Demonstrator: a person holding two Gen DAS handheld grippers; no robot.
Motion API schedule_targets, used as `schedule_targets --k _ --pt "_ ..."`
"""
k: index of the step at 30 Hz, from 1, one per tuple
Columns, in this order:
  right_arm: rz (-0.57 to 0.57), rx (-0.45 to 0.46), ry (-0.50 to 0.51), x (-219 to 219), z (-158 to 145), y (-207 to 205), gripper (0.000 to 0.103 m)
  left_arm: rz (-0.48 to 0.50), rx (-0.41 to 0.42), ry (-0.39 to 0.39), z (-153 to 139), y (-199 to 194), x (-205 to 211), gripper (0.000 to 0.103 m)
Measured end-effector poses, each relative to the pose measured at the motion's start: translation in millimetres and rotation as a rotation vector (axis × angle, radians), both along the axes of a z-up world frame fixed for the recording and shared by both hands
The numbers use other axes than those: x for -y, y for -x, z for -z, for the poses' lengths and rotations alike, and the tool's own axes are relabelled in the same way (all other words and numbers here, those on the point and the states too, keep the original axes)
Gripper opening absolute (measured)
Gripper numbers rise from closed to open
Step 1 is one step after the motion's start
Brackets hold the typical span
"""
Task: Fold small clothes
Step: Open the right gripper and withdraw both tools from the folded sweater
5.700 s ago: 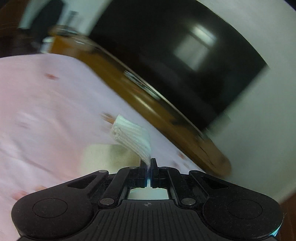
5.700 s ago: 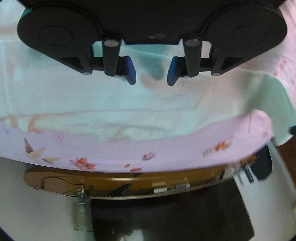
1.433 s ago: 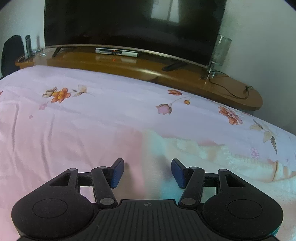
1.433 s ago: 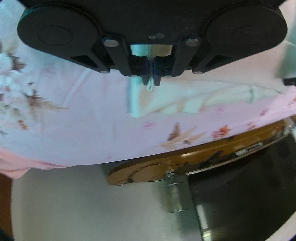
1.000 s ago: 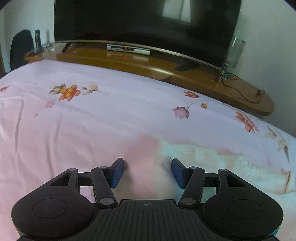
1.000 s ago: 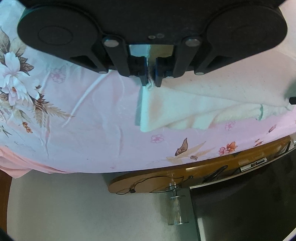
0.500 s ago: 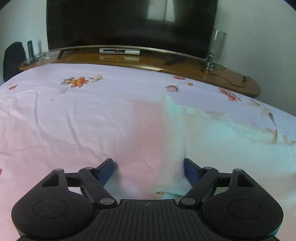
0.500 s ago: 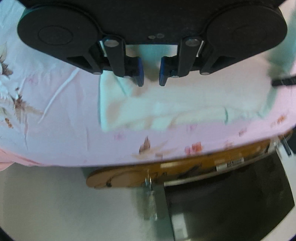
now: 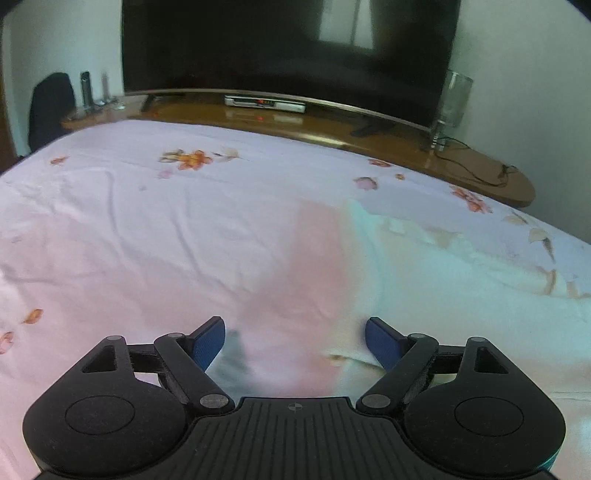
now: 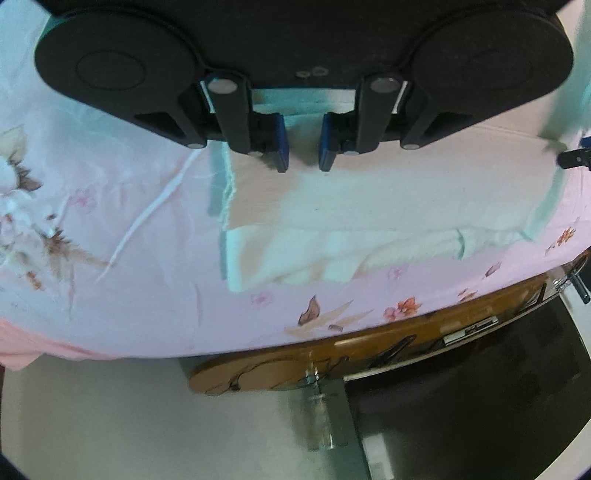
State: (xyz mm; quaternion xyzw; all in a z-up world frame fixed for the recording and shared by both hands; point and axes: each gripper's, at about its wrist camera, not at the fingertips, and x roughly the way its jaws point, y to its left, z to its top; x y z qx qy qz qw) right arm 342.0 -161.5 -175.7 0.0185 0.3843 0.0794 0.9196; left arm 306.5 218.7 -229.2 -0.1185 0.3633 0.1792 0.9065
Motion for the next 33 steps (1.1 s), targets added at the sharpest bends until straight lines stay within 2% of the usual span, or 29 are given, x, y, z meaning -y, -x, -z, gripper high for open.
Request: schedule_targets --k 2,3,5,8,10,13,19,23,27,29,33 --pt "-0.002 -0.031 0.040 1 10 1 0.018 -0.020 -0.015 0.064 8 0 -10 0.083" --pt "0.005 -0.022 0.021 4 12 1 0.016 -0.035 -0.013 0.075 6 2 -11 0.083" --pt "0.026 -0.032 -0.012 7 6 -1 0.016 -0.022 -0.029 0.051 3 3 -6 0.083" --pt "0.007 0.013 -0.024 6 -7 7 0.020 -0.037 -0.015 0.067 -2 14 -2 0.083" --pt "-0.016 0.019 -0.039 6 -10 10 0.021 -0.020 -0.010 0.047 -5 22 4 0.083" --pt "-0.015 -0.055 -0.019 9 6 4 0.021 -0.005 -0.049 0.024 -1 24 7 0.083" --pt "-0.020 -0.035 -0.090 22 -7 19 0.024 0.023 -0.035 0.019 -17 51 20 0.083" --pt "-0.025 -0.021 -0.111 34 -25 57 0.025 0.092 -0.039 0.013 -32 82 35 0.083" --pt "0.020 0.005 -0.106 51 -49 122 0.031 0.168 -0.055 -0.001 -42 129 49 0.083" --pt "0.041 0.007 -0.088 59 -58 162 0.038 0.191 -0.079 0.005 -44 153 52 0.083" --pt "0.075 -0.006 -0.069 70 -69 229 0.041 0.220 -0.102 0.004 -49 204 60 0.083"
